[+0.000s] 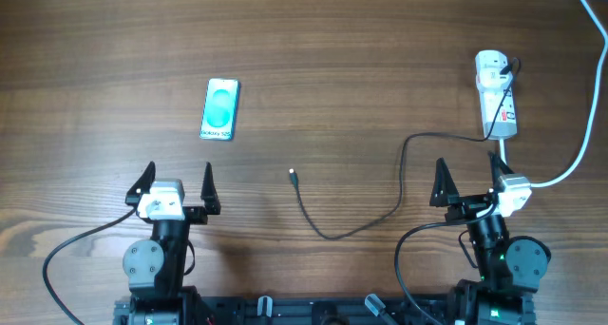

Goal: Plug charger to phone and switch on socket

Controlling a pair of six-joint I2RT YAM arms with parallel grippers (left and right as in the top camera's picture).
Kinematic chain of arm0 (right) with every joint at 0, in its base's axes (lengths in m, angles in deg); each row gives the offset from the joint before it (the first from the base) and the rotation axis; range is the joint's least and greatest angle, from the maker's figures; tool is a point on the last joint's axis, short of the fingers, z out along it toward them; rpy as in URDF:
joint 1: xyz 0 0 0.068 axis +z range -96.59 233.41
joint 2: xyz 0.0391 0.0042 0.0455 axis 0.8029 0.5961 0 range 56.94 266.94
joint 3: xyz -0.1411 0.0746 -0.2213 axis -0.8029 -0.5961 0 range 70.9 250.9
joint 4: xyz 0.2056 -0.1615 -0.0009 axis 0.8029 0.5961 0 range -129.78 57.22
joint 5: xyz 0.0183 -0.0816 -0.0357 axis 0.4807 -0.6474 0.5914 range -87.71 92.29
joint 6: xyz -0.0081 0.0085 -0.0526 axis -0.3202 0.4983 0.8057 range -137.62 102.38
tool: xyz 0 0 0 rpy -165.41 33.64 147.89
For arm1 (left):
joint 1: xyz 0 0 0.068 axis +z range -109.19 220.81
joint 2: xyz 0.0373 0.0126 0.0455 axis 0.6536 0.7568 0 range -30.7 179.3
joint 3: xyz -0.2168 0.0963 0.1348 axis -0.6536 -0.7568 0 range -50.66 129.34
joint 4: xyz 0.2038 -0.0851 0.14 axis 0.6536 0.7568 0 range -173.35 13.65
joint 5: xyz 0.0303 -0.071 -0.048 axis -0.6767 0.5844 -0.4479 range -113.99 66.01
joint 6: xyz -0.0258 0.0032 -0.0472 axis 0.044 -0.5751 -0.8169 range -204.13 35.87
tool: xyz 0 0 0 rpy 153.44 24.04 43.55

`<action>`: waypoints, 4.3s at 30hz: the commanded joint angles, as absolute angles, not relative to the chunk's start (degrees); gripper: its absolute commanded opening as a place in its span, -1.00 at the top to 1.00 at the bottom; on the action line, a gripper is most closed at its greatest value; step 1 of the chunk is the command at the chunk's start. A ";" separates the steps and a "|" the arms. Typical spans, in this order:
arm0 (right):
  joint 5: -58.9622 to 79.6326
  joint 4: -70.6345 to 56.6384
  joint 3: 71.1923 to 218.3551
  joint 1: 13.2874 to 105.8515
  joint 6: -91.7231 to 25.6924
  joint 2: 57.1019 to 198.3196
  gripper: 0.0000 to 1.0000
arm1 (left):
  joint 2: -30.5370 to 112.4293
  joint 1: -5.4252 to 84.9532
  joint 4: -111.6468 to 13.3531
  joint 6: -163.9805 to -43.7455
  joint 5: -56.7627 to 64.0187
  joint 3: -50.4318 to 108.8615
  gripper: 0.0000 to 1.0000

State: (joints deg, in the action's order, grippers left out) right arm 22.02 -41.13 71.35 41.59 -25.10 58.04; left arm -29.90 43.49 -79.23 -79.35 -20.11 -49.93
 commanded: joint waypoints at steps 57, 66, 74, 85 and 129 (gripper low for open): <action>22.74 -41.43 71.19 41.83 -25.50 57.52 -0.99 | 42.29 43.12 -4.64 -93.58 6.62 57.08 -1.00; 22.74 -41.43 71.19 41.83 -25.50 57.52 -0.99 | 52.83 42.97 -3.89 -93.54 6.60 56.91 0.92; 22.74 -41.43 71.19 41.83 -25.50 57.52 -0.99 | 63.86 37.35 -2.49 -93.56 4.87 54.24 0.92; 22.74 -41.43 71.19 41.83 -25.50 57.52 -0.99 | 69.76 28.52 -7.43 -93.80 -1.84 49.50 0.92; 22.74 -41.43 71.19 41.83 -25.50 57.52 -1.00 | 70.64 26.66 -44.26 -101.29 -33.31 23.88 -1.00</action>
